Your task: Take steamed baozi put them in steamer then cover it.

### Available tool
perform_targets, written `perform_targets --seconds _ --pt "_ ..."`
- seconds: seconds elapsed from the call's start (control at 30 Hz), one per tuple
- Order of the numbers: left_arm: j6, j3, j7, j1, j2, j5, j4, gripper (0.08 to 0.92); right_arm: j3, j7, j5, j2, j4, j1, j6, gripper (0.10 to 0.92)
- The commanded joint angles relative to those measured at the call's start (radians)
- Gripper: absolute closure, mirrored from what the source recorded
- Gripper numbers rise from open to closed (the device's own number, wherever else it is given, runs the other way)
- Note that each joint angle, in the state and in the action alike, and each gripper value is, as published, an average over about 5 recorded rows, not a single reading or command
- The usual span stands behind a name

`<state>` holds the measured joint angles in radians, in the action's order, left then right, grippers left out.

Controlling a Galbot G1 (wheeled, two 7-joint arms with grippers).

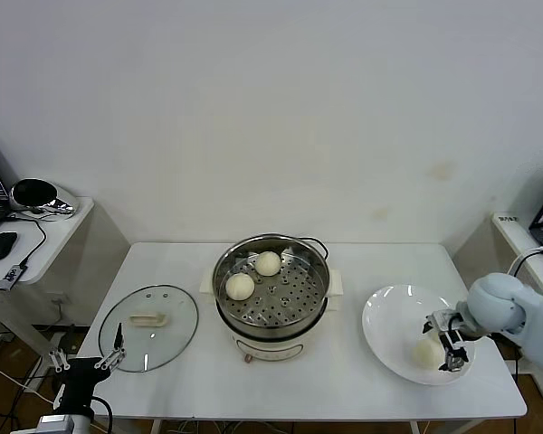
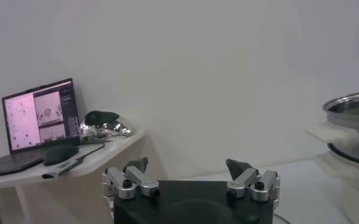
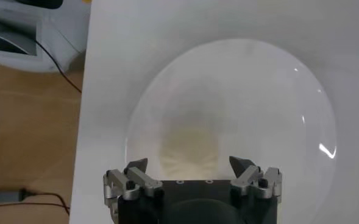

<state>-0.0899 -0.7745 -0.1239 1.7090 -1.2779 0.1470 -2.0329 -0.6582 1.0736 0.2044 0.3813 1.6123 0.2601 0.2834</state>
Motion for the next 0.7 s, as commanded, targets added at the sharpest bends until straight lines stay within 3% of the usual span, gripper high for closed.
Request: perform_targets --seconds 0.03,0.7 --pt "0.0 -0.003 0.0 0.001 0.0 -0.001 0.002 0.177 0.057 -0.014 0.04 0.058 -0.088 0.076 -0.004 0.203" --pt "-0.003 -0.007 -0.001 0.003 -0.004 0.0 0.003 0.177 0.053 -0.023 0.042 0.105 -0.138 0.061 -0.003 0.315"
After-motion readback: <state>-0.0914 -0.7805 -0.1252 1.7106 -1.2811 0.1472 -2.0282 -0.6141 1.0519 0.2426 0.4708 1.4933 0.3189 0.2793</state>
